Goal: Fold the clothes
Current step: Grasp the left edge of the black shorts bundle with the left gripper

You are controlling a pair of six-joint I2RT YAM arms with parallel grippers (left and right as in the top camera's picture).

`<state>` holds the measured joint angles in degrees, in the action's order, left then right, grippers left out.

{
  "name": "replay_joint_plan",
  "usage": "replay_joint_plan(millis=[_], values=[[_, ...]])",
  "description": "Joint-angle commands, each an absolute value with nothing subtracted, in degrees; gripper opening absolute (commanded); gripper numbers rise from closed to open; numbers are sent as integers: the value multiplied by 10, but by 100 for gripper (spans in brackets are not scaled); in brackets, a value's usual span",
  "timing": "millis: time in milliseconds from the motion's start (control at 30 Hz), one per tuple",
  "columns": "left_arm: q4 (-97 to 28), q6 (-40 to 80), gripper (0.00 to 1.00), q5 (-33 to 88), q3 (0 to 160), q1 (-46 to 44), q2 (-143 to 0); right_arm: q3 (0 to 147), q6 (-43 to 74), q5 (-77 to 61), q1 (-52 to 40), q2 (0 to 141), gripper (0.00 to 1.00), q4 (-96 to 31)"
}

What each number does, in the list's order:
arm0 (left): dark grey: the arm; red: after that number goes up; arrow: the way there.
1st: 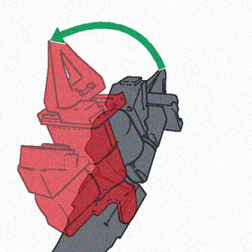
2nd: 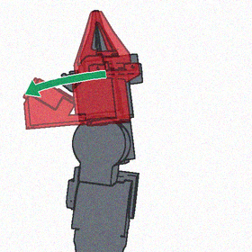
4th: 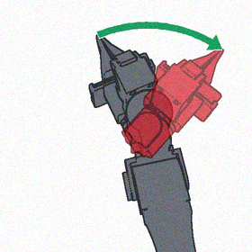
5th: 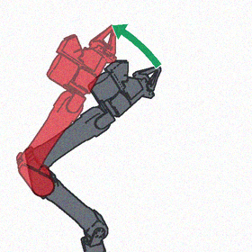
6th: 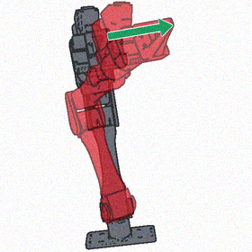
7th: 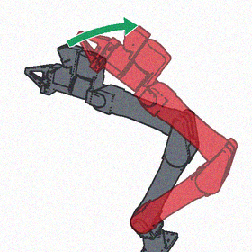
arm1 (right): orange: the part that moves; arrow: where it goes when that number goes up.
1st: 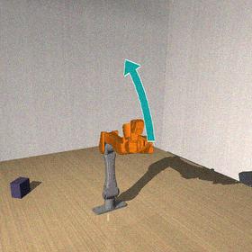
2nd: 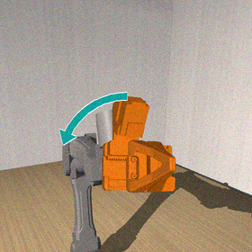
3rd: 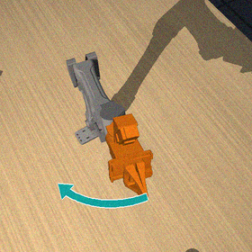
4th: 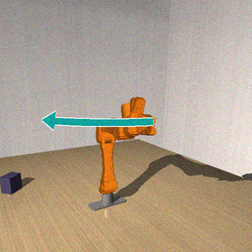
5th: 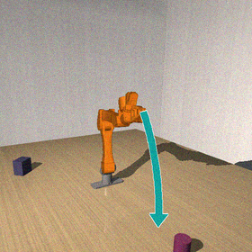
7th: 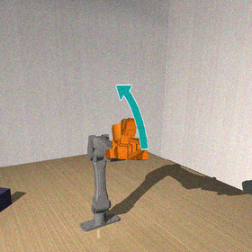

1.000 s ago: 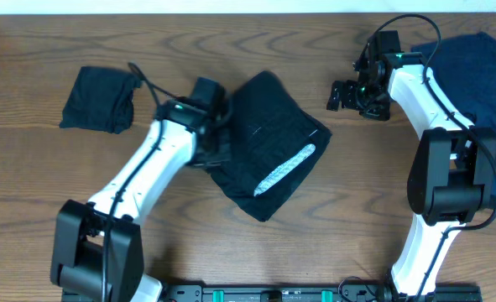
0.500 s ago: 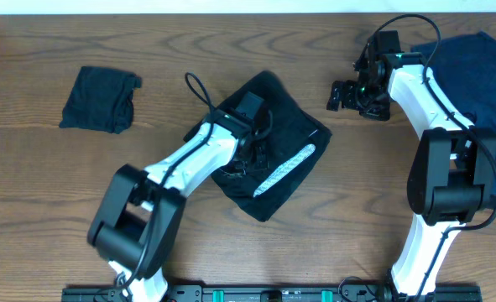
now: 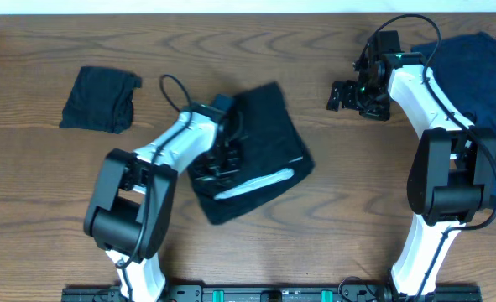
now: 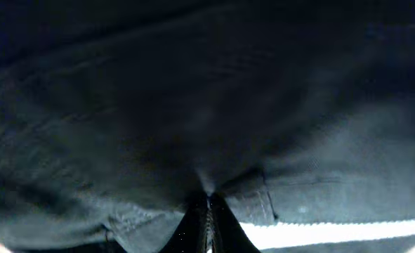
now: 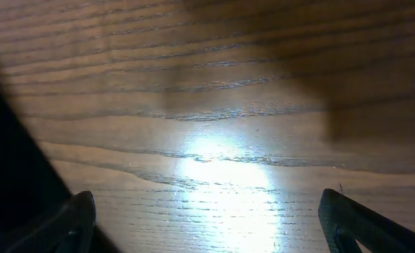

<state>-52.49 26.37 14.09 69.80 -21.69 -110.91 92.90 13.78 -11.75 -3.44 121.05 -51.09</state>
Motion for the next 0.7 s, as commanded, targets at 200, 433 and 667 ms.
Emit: replay_joint_plan(millis=[200, 433, 667], values=[[-553, 210, 6, 44, 716, -174, -1115, 936, 132, -114, -38, 1197, 99, -510], [-597, 179, 6, 44, 803, -164, -1044, 936, 132, -114, -37, 1197, 99, -510], [-606, 178, 79, -6, 815, -150, -1004, 936, 132, -114, -38, 1197, 99, -510]])
